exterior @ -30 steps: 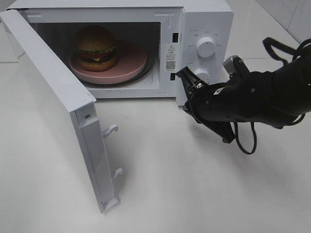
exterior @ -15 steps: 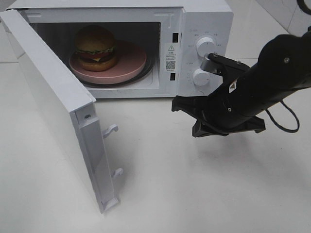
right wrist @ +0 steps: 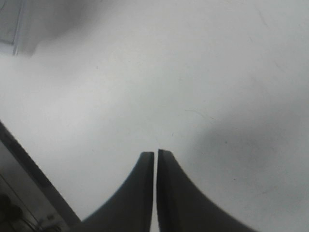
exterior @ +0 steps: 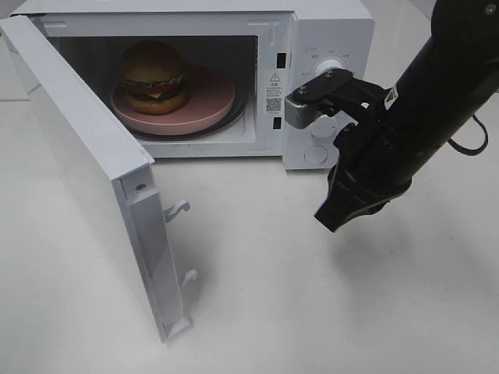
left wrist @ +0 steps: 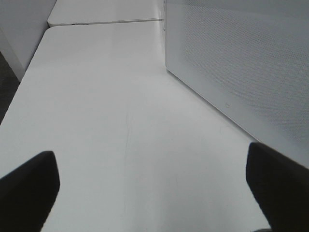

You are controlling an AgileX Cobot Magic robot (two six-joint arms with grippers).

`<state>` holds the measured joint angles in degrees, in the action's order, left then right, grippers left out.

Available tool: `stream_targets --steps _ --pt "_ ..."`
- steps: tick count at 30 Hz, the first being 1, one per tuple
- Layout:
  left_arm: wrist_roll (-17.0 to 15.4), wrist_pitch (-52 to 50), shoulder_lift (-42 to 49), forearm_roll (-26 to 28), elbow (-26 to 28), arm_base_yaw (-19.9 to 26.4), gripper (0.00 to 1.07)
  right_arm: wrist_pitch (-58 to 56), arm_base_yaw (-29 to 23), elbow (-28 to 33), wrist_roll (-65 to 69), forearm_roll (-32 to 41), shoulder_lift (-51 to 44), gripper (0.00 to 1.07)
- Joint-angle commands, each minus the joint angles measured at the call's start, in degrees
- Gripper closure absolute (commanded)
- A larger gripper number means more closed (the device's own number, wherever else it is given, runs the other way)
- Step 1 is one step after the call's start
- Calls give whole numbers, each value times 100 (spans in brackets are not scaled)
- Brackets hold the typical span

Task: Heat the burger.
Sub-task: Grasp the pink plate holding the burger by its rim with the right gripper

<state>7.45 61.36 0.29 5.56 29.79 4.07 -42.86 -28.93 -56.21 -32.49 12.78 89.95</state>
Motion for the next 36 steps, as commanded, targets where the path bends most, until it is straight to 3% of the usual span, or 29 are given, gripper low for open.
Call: stream_targets --steps 1,9,16,21,22,23,24,25,26,27,28,29,31,36 --pt "-23 6 109 11 -11 11 9 -390 29 -149 -1541 -6 -63 100" --pt "-23 6 109 11 -11 11 9 -642 6 -550 -3776 -206 -63 100" --pt "-23 6 109 11 -11 11 9 -642 -46 -739 -4079 -556 -63 94" --pt "-23 6 109 11 -11 11 9 -481 -327 -814 -4057 -1278 -63 74" --pt "-23 6 109 11 -11 11 9 -321 -327 -814 -3965 -1306 -63 61" --pt "-23 6 109 11 -11 11 9 -321 -327 -814 -3965 -1306 -63 61" --pt "-23 6 109 11 -11 11 9 -160 -327 -814 -3850 -1278 -63 45" --pt "-23 6 109 11 -11 11 9 -109 -327 -814 -3764 -1278 -63 39" --pt "-23 6 109 11 -11 11 9 -109 -327 -814 -3764 -1278 -63 39" --pt "-23 6 109 11 -11 11 9 -52 -395 -814 -3598 -1306 -63 24" --pt "-23 6 109 11 -11 11 9 -11 -413 -814 -3558 -1335 -63 17" --pt "-23 6 109 11 -11 11 9 -11 -413 -814 -3558 -1335 -63 17" --pt "-23 6 109 11 -11 11 9 120 -521 -814 -3512 -1352 -63 6" --pt "-23 6 109 11 -11 11 9 481 -619 -814 -3518 -1673 -63 6"
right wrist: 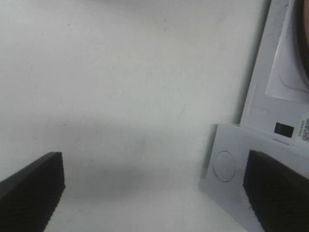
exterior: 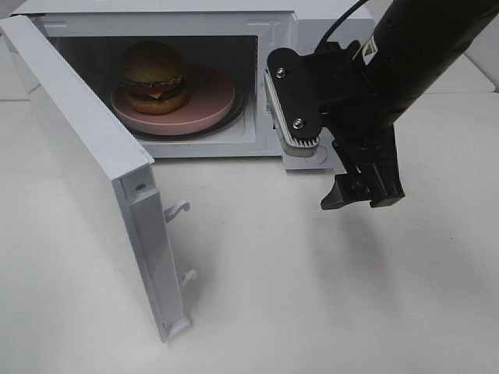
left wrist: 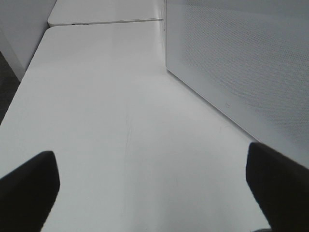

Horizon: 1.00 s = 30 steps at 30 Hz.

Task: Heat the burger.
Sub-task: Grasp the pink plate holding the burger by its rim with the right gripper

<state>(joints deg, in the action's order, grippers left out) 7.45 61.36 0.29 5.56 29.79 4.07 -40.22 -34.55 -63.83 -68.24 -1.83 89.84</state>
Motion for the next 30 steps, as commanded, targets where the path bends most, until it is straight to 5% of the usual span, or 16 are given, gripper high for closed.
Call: stream_targets --steps 1,15,30 --pt "-23 6 109 11 -11 11 9 327 -97 -52 57 -338 -46 6" --pt "-23 6 109 11 -11 11 9 1255 -355 -201 63 -842 395 9" --pt "-23 6 109 11 -11 11 9 1707 -367 -1283 63 -842 1558 10"
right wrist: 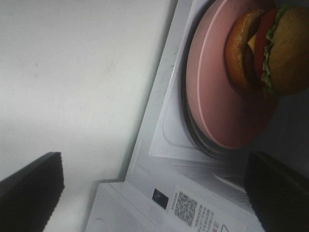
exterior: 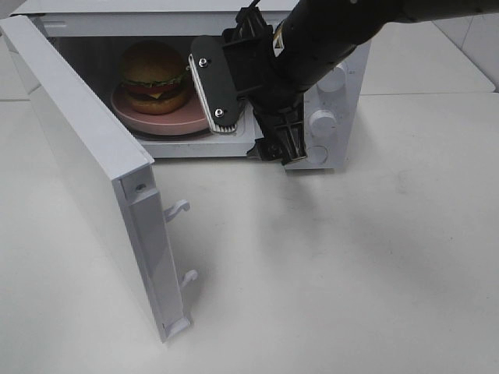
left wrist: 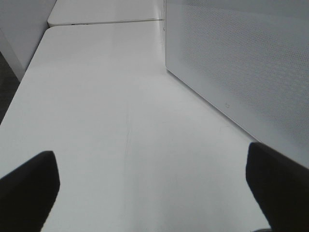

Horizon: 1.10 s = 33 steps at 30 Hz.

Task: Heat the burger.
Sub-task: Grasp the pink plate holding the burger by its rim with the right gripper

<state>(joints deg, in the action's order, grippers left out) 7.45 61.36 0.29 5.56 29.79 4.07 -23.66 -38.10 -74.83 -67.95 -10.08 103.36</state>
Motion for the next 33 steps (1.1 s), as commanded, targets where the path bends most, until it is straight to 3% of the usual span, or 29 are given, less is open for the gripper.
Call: stream_targets --steps 1,22,33 --pt "-23 6 109 11 -11 11 9 52 -11 -183 34 -17 206 10" --pt "-23 6 109 11 -11 11 9 29 -11 -1805 189 0 1937 13" --pt "-23 6 109 11 -11 11 9 -435 -6 -2997 602 6 2779 15"
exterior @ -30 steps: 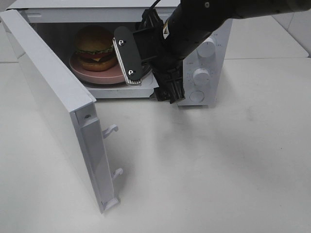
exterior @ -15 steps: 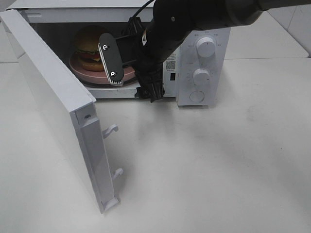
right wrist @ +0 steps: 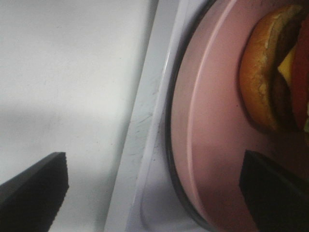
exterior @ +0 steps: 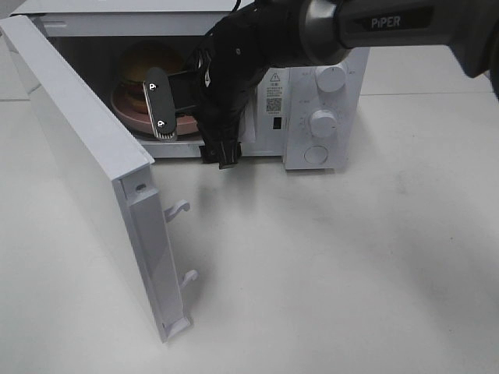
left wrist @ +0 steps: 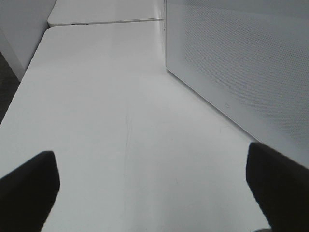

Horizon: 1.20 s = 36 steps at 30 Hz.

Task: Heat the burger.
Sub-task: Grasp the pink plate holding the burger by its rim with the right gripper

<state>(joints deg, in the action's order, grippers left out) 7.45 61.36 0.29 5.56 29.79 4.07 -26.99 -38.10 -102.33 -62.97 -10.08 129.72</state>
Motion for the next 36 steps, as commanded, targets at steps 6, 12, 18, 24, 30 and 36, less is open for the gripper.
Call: stream_targets --steps 6,12,18,24,30,36 --pt "-23 6 109 11 -11 11 9 -281 69 -819 109 69 487 17" --pt "-23 6 109 11 -11 11 9 -384 149 -1215 115 298 728 23" --pt "-23 0 109 11 -11 11 9 -350 281 -1329 115 527 917 38" --pt "-23 0 109 11 -11 11 9 -218 344 -1329 86 550 957 70" --pt "-23 0 109 11 -11 11 9 -132 344 -1329 86 550 957 107" --pt "-23 0 109 11 -11 11 9 -132 344 -1329 -46 544 957 107"
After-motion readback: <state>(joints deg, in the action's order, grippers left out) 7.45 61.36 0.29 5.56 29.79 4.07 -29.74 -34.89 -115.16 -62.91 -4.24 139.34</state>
